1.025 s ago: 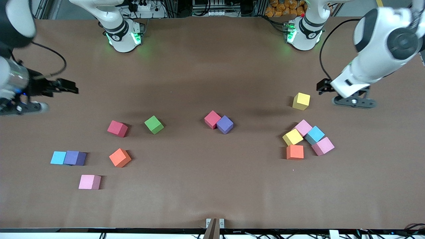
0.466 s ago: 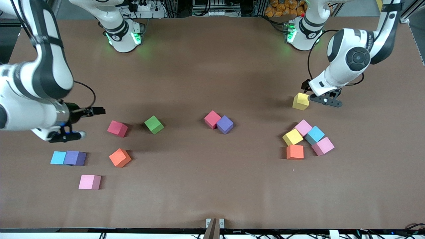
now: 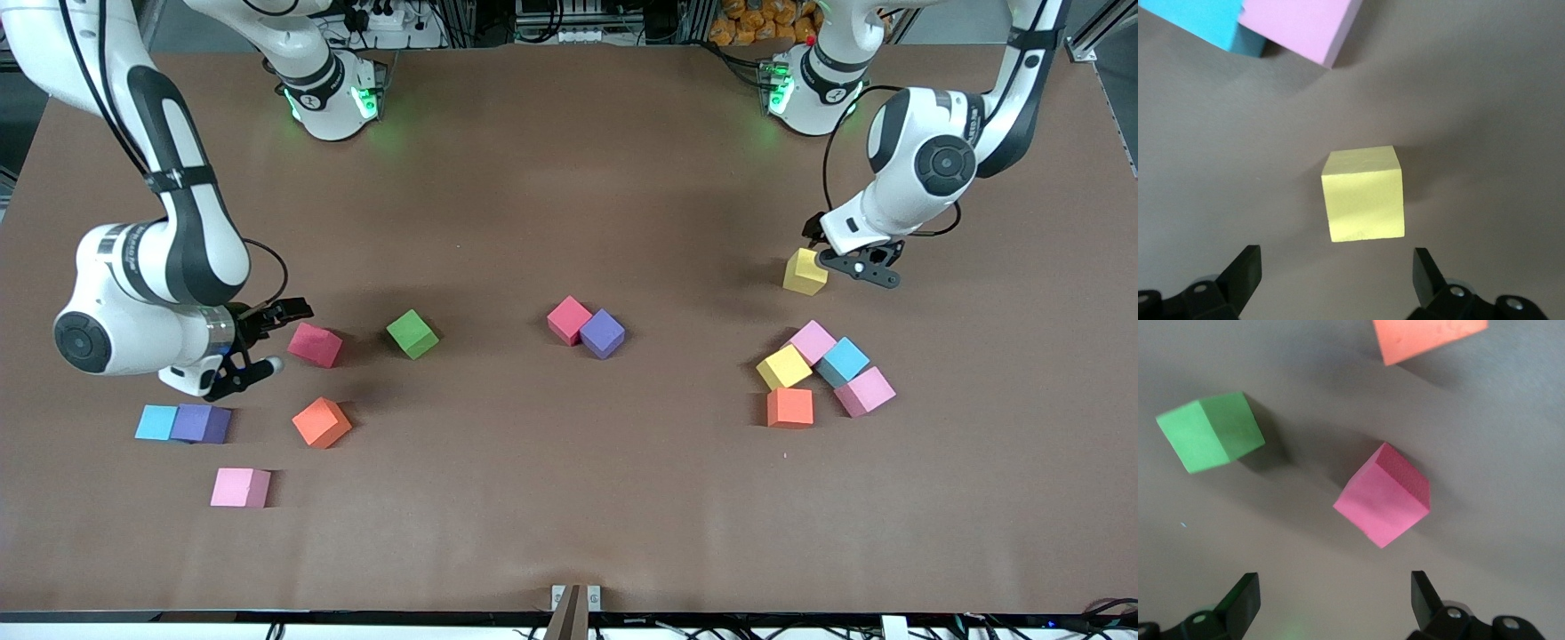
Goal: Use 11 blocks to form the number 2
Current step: 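Close both grippers on the yellow and pink cubes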
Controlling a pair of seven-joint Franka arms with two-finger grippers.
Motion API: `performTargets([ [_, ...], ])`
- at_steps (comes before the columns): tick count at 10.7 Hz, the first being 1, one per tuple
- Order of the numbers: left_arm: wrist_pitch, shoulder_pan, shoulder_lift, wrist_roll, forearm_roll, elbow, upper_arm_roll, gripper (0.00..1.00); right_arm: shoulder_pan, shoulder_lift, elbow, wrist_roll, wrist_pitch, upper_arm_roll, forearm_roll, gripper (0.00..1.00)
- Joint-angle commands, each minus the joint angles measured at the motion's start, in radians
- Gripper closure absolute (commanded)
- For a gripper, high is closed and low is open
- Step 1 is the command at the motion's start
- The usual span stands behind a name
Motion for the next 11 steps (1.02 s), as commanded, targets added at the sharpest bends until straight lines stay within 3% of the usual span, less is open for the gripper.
performTargets([
  [1, 0.041, 0.003, 0.044, 0.026, -0.099, -0.010, -0.001, 0.00, -0.039, 0.037, -0.003, -0.293, 0.040, 0.003, 0.026, 0.00],
  [5, 0.099, 0.001, 0.105, 0.026, -0.117, -0.010, 0.002, 0.00, -0.031, 0.049, -0.068, -0.680, 0.231, 0.005, 0.028, 0.00],
  [7, 0.128, 0.001, 0.140, 0.024, -0.118, -0.010, 0.002, 0.00, -0.027, 0.049, -0.114, -0.748, 0.317, 0.009, 0.032, 0.00],
  [9, 0.139, 0.001, 0.169, 0.023, -0.118, -0.010, 0.004, 0.01, -0.022, 0.049, -0.177, -0.798, 0.373, 0.008, 0.099, 0.00],
  [10, 0.139, 0.000, 0.180, 0.023, -0.118, -0.010, 0.005, 0.08, -0.021, 0.051, -0.201, -0.802, 0.394, 0.009, 0.112, 0.00],
  [11, 0.139, -0.002, 0.183, 0.023, -0.118, -0.010, 0.019, 0.26, -0.021, 0.051, -0.227, -0.802, 0.422, 0.009, 0.113, 0.00],
])
